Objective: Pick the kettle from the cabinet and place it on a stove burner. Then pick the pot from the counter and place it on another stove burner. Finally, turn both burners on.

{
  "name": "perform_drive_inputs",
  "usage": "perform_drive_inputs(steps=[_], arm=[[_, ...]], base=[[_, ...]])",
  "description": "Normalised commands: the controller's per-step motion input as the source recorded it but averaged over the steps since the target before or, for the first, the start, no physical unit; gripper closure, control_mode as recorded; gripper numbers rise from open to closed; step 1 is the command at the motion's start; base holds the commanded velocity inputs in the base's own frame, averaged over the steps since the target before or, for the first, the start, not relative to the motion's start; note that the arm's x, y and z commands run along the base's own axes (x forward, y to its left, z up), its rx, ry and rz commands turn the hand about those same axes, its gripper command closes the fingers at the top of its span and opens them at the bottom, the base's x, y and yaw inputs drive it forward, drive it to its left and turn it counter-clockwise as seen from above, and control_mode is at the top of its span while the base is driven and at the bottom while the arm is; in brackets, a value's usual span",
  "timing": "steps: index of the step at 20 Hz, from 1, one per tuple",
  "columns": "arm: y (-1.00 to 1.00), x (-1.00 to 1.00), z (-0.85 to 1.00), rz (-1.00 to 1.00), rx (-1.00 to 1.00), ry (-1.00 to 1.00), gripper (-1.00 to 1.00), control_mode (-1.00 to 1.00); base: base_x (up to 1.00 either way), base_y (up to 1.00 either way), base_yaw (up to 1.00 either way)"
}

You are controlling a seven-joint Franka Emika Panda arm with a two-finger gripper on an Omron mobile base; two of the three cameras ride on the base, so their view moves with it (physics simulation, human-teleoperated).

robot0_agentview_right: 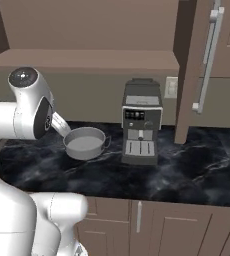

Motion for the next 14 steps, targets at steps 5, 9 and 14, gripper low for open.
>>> perform_drive_inputs(steps=[5, 9, 14], arm=[[0.0, 0.0, 0.0, 0.0, 0.0, 0.0, -1.0, 1.0], [0.0, 0.0, 0.0, 0.0, 0.0, 0.0, -1.0, 1.0], [-0.02, 0.07, -0.02, 0.01, 0.02, -0.01, -1.0, -1.0]], base=[[0.38, -0.04, 0.13], [0.43, -0.09, 0.13], [0.35, -0.1, 0.09]])
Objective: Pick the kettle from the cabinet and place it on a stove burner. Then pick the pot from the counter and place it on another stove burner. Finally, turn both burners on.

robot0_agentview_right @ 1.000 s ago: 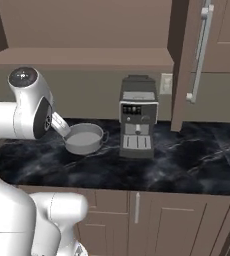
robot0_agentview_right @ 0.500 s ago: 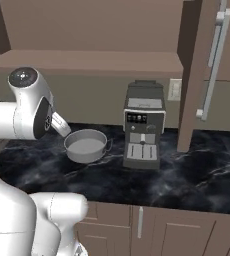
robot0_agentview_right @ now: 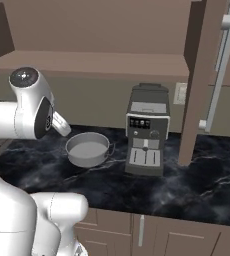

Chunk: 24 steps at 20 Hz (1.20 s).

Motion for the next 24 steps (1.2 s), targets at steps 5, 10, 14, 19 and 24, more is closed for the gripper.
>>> perform_drive_inputs(steps=[5, 10, 14, 19, 24], arm=[[0.0, 0.36, -0.13, 0.04, 0.01, 0.0, -1.0, -1.0], [-0.01, 0.21, -0.19, 0.0, 0.0, 0.02, -1.0, -1.0], [-0.09, 0.03, -0.18, 0.0, 0.0, 0.04, -1.0, -1.0], [-0.13, 0.0, -0.17, -0.02, 0.0, 0.01, -1.0, -1.0], [-0.08, 0.0, -0.19, -0.05, 0.0, 0.01, -1.0, -1.0]], base=[[0.0, 0.0, 0.0], [0.0, 0.0, 0.0], [0.0, 0.0, 0.0], [0.0, 0.0, 0.0], [0.0, 0.0, 0.0]])
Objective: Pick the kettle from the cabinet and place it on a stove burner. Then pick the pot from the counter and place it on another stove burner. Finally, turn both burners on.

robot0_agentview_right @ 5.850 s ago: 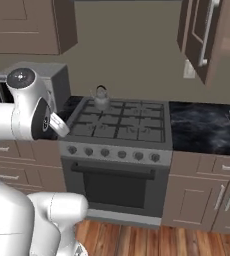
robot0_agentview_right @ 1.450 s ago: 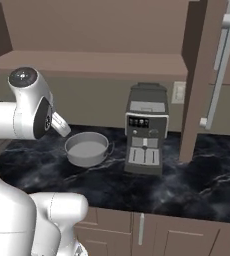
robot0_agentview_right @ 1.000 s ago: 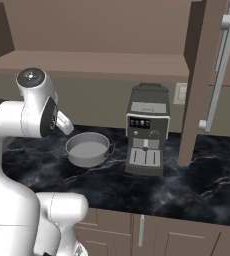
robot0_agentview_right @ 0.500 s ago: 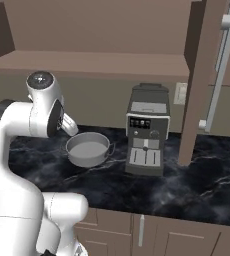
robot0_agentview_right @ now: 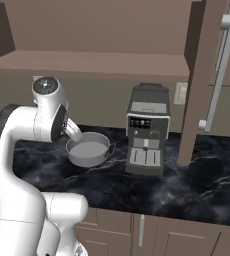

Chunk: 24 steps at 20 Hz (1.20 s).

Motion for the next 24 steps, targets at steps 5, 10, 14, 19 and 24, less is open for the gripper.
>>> perform_drive_inputs(steps=[5, 10, 14, 19, 24], arm=[[0.0, 0.0, -0.29, -0.05, 0.0, 0.0, -1.0, -1.0], [0.0, 0.0, -0.27, -0.05, 0.0, 0.0, -1.0, -1.0], [-0.01, 0.0, -0.25, -0.04, 0.0, 0.0, -1.0, -1.0], [-0.01, 0.0, -0.19, 0.0, 0.0, 0.0, -1.0, -1.0], [-0.02, 0.0, -0.26, 0.0, 0.0, 0.0, -1.0, -1.0]], base=[[0.0, 0.0, 0.0], [0.0, 0.0, 0.0], [0.0, 0.0, 0.0], [0.0, 0.0, 0.0], [0.0, 0.0, 0.0]])
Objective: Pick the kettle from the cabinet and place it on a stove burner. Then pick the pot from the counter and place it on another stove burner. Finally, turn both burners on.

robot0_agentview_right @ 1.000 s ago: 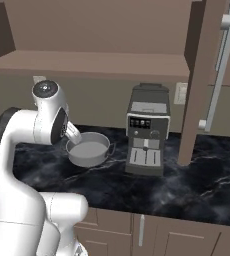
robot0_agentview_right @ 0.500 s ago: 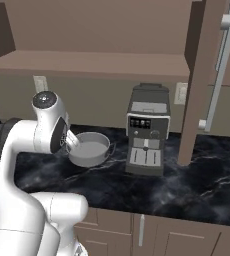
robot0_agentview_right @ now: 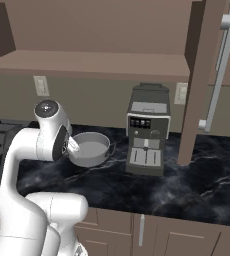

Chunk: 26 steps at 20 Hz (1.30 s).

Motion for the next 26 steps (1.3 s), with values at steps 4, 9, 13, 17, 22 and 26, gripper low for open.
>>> perform_drive_inputs(steps=[4, 9, 13, 17, 22, 26], arm=[[-0.03, 0.02, -0.26, 0.0, 0.0, 0.0, -1.0, -1.0], [-0.03, 0.08, -0.25, 0.0, 0.0, 0.0, -1.0, -1.0], [-0.04, 0.16, -0.2, 0.0, 0.0, 0.0, -1.0, -1.0], [-0.03, 0.21, -0.16, 0.0, 0.0, 0.0, -1.0, -1.0], [-0.02, 0.2, -0.18, 0.0, 0.0, 0.0, -1.0, -1.0], [-0.01, 0.17, -0.19, 0.0, 0.0, 0.0, -1.0, -1.0]], base=[[0.0, 0.0, 0.0], [0.0, 0.0, 0.0], [0.0, 0.0, 0.0], [0.0, 0.0, 0.0], [0.0, 0.0, 0.0], [0.0, 0.0, 0.0]])
